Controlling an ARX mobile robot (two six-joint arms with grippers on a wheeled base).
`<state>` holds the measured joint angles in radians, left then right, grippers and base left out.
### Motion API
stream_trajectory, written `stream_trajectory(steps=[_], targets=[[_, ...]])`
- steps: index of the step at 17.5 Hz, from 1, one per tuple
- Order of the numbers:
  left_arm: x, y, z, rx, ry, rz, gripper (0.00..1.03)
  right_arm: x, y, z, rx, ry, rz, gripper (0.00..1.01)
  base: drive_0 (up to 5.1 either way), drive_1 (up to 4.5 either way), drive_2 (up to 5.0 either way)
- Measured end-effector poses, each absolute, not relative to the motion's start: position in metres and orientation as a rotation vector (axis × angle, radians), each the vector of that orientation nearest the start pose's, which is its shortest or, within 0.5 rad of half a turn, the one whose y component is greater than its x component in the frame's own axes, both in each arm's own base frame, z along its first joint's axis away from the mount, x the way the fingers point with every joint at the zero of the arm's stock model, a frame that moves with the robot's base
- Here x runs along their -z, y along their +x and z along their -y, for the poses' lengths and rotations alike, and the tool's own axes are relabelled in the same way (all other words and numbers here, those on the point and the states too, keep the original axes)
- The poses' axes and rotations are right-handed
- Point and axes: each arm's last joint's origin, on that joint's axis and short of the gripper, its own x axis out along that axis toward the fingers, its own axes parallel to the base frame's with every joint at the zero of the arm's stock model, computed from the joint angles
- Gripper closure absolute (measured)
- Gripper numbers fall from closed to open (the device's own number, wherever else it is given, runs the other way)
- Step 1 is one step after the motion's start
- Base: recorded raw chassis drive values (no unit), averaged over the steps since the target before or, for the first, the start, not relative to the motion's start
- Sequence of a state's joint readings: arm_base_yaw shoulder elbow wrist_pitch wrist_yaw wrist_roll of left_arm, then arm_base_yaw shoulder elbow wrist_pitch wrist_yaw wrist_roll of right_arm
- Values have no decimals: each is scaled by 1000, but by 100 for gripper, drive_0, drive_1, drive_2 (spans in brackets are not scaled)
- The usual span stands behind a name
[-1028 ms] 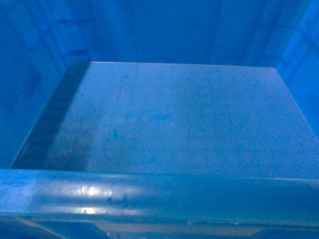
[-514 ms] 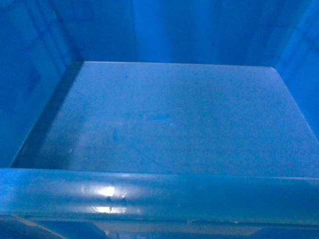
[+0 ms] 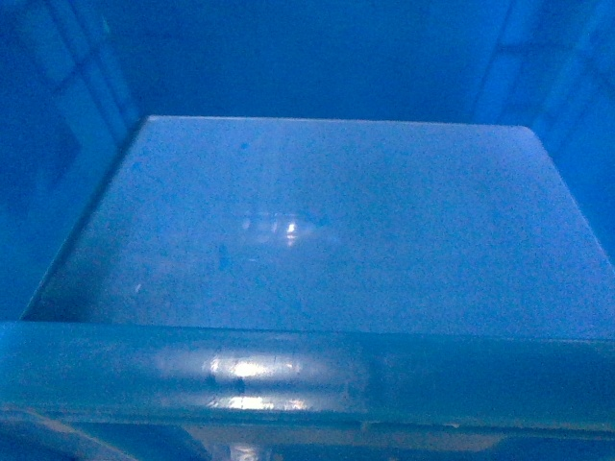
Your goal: Place box next to blue box on left shelf
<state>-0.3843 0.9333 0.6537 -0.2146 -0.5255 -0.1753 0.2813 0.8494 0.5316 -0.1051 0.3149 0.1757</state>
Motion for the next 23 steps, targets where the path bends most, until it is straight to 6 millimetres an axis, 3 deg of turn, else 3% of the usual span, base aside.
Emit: stream_trajectory(steps=[10,16,23], targets=[[-262,188,60,-177,46,-430,89,-243,179,-42,69,48,-401,92,-496,295,184],[-262,188,60,-176,45,-429,89,-243,179,-42,68,49,-400,92,-458,115,386],[-262,187,60,-177,45,-427,89,-243,179,-43,67,49,-400,92,0,0,0]])
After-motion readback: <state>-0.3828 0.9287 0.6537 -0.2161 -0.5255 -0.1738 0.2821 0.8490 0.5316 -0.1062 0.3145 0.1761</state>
